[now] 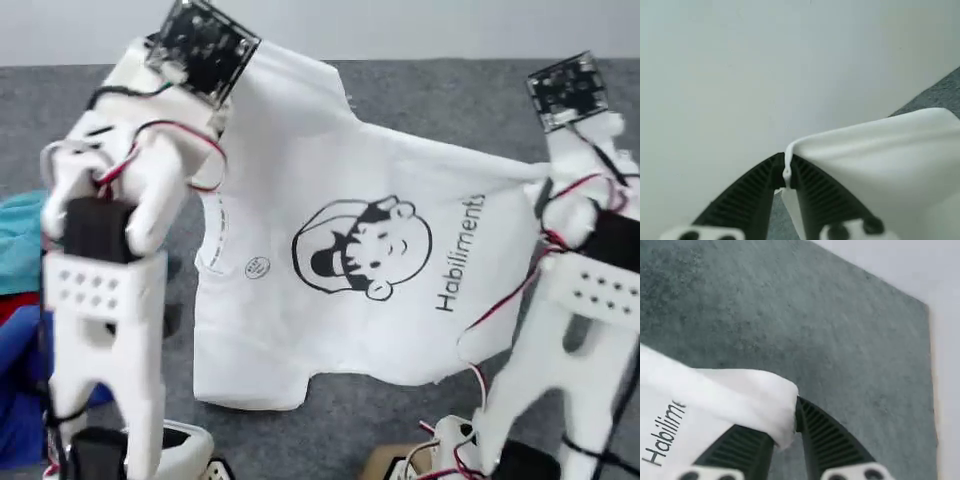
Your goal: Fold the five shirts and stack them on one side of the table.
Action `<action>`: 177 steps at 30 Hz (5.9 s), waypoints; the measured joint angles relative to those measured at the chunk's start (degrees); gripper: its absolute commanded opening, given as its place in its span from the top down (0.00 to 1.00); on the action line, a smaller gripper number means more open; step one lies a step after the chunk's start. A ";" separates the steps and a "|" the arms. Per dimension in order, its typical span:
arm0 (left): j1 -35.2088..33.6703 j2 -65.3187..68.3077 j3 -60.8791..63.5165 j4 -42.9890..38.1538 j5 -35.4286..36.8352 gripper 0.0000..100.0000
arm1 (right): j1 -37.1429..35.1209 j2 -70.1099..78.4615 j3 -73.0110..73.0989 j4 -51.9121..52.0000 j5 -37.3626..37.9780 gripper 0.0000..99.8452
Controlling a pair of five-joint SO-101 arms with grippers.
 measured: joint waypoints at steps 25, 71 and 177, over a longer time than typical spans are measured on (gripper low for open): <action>-1.49 31.65 -1.67 -35.87 -1.76 0.99 | -2.73 20.84 1.67 -39.03 -1.67 0.99; -2.11 36.66 -9.41 6.68 1.58 0.99 | -7.47 33.67 -9.05 -14.07 -1.58 0.99; 13.54 -0.35 40.88 32.53 15.21 0.95 | -3.34 26.81 -13.63 30.77 5.36 0.77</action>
